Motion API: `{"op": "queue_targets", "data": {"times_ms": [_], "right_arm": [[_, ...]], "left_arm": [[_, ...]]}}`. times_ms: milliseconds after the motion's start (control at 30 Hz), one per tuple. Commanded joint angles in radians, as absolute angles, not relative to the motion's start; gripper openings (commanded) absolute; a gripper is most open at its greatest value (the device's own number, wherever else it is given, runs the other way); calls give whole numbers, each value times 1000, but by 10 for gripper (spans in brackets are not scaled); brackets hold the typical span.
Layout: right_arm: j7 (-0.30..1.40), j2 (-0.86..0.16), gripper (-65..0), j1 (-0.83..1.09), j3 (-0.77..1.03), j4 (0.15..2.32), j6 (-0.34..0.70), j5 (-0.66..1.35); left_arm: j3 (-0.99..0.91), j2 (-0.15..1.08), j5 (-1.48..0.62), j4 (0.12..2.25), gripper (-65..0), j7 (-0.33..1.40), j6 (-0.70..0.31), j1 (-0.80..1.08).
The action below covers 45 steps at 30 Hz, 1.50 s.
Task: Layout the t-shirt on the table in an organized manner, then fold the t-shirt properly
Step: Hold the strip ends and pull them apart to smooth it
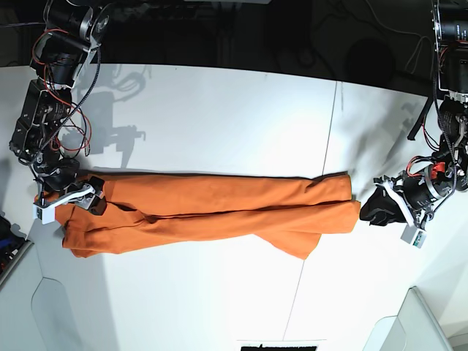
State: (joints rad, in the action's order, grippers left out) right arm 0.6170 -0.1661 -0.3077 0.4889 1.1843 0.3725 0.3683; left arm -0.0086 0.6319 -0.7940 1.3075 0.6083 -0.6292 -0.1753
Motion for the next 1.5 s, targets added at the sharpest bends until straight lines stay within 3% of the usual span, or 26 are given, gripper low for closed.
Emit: {"op": "queue_targets", "data": {"times_ms": [0,300,600,633,767,900,967,1200,1467], "right_arm": [[599,-179,-205,-326,491,1192,365,377],[598,-179,-205,-325,491,1178,362,377],[598,-151,-206,-326,491,1178,362,377],[598,-148,-231,-325,490,1178,363,376],[598,-146,-489,-324,489,1178,371,373],[595,-146,-645,-326,489,1178,408,373],[595,-147,-650,-326,489,1178,408,374],[592,-146,-650,-326,489,1218,477,420],[612,-147,-650,-326,489,1335,480,436]], "left_arm": [[-16,647,-801,1303,-394,577,-632,-194],[-14,556,-752,1202,-394,565,-632,-194],[-13,539,-749,1145,-394,519,-632,-217],[-13,534,-749,1145,-394,520,-632,-219],[-7,514,-718,1145,-394,519,-624,-218],[0,516,-690,1145,-397,465,-545,-219],[0,515,-672,1145,-427,449,-518,-222],[0,516,-673,1145,-647,463,-516,-270],[0,522,-733,1146,-650,531,-545,-366]]}}
